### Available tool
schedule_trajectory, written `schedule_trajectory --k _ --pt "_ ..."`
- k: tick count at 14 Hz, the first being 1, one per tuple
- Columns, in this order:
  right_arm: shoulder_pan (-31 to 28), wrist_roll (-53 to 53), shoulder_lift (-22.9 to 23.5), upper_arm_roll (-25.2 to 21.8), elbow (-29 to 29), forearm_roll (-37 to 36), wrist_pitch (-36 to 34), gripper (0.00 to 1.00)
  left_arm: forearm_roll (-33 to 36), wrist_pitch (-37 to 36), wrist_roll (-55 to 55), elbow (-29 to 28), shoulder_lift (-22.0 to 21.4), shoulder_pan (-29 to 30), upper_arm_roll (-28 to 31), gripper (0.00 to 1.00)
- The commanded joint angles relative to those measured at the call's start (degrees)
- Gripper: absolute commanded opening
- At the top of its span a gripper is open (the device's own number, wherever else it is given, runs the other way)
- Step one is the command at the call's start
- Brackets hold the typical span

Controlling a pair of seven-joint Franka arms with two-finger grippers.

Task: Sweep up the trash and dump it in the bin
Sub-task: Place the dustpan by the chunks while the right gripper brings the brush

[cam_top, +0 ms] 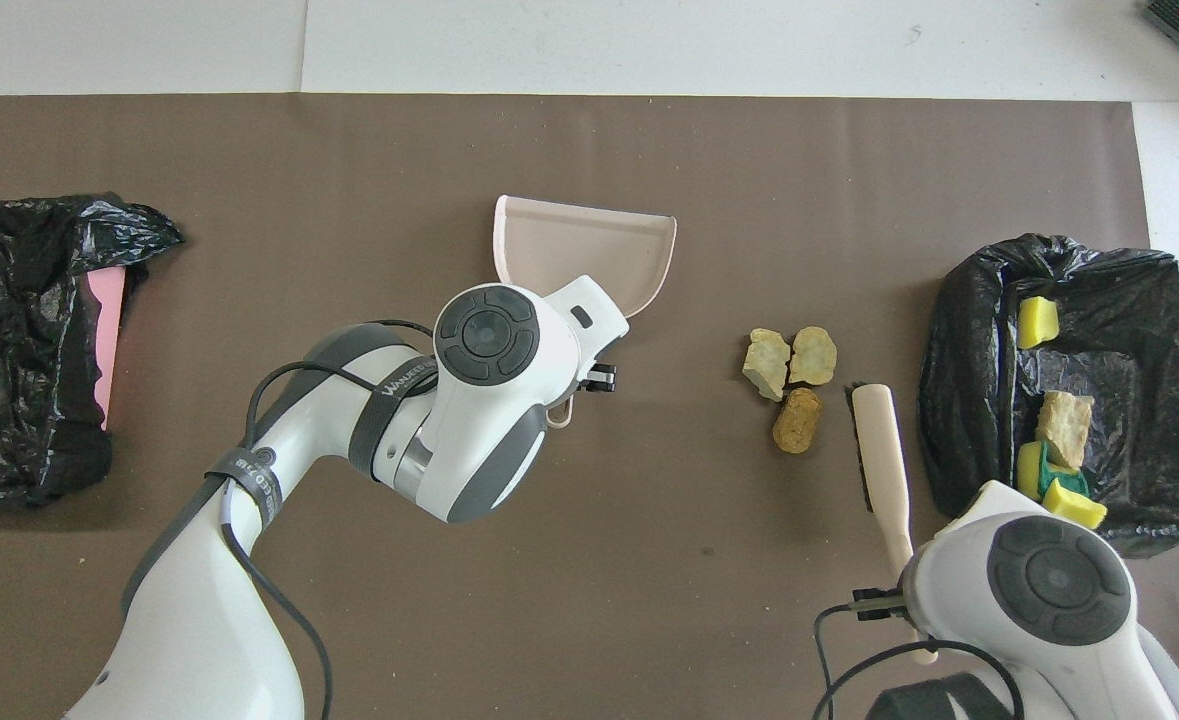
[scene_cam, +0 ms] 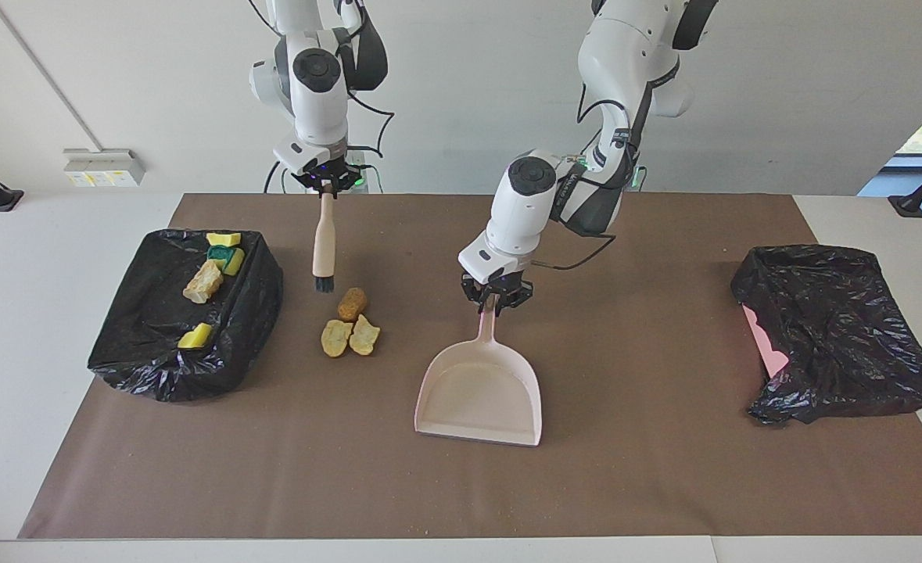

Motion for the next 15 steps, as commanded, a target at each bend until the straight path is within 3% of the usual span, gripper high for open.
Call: schedule_trajectory --k 1,4,6,10,13,15 --pt "-1.6 -1.6 8.1 0.9 2.9 -4.8 3.7 0.0 0.7 -3.7 5.0 1.4 -0.3 -0.2 0.9 0.0" --pt "-1.7 -1.7 18.4 1.0 9.9 -10.4 4.8 0.0 0.7 -12.8 14.3 3.6 -3.9 1.7 1.5 0.0" --pt "-1.7 -1.8 22.2 1.1 11.1 -10.9 6.9 0.0 0.6 -16.2 23.8 3.2 -6.1 2.5 1.5 0.0" --pt "-2.0 -5.2 23.3 1.1 11.0 -10.1 8.2 0.0 0.6 -21.3 39.8 1.9 -7.6 2.8 1.5 0.0" --pt "-0.7 -5.9 23.5 1.1 11.4 -0.3 8.2 0.0 0.7 -24.4 54.4 -0.8 -9.4 3.5 1.5 0.0" --pt "1.6 -5.2 25.0 1.1 15.6 3.9 5.3 0.0 4.2 -22.4 59.4 -5.8 -12.3 2.9 1.5 0.0"
